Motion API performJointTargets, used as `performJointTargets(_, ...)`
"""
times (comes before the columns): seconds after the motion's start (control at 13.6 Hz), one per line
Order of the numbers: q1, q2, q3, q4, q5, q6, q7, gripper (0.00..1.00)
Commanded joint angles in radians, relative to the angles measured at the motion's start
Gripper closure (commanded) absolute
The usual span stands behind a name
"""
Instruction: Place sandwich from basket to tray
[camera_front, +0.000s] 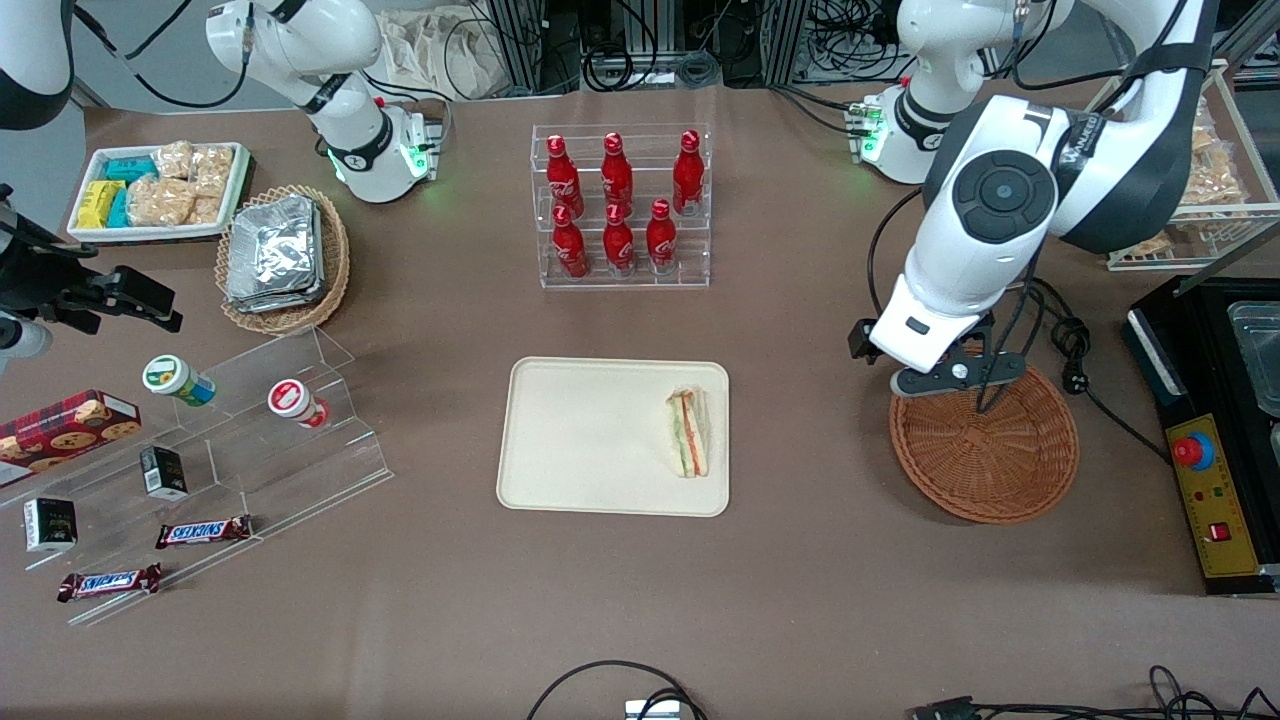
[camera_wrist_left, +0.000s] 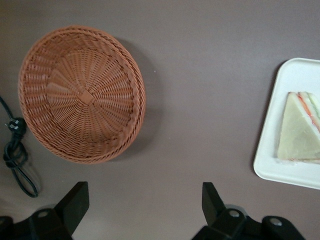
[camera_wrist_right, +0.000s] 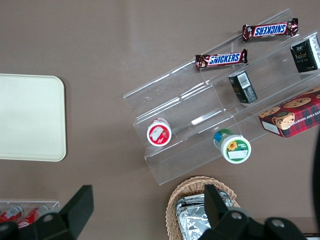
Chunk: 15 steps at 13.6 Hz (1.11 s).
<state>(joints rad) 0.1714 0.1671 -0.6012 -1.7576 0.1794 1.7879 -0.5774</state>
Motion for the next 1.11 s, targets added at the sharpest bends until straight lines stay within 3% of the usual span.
performJointTargets(0.0,0.022,-0.021,-0.008,0.021,-0.057,-0.042,0.051,0.00)
performJointTargets(0.15,0.040,-0.032,0.009,0.020,-0.063,-0.032,0.123,0.00)
performJointTargets(0.3,0.008,-0.072,0.099,0.015,-0.092,-0.042,0.218,0.00)
performJointTargets(0.59,-0.171,-0.092,0.441,0.033,-0.098,-0.039,0.464,0.00)
performJointTargets(0.66,-0.217,-0.089,0.515,0.050,-0.130,-0.045,0.496,0.00)
performJointTargets(0.81,-0.219,-0.028,0.532,0.157,-0.191,-0.140,0.524,0.00)
performJointTargets(1.03,-0.222,0.052,0.532,0.308,-0.178,-0.228,0.513,0.00)
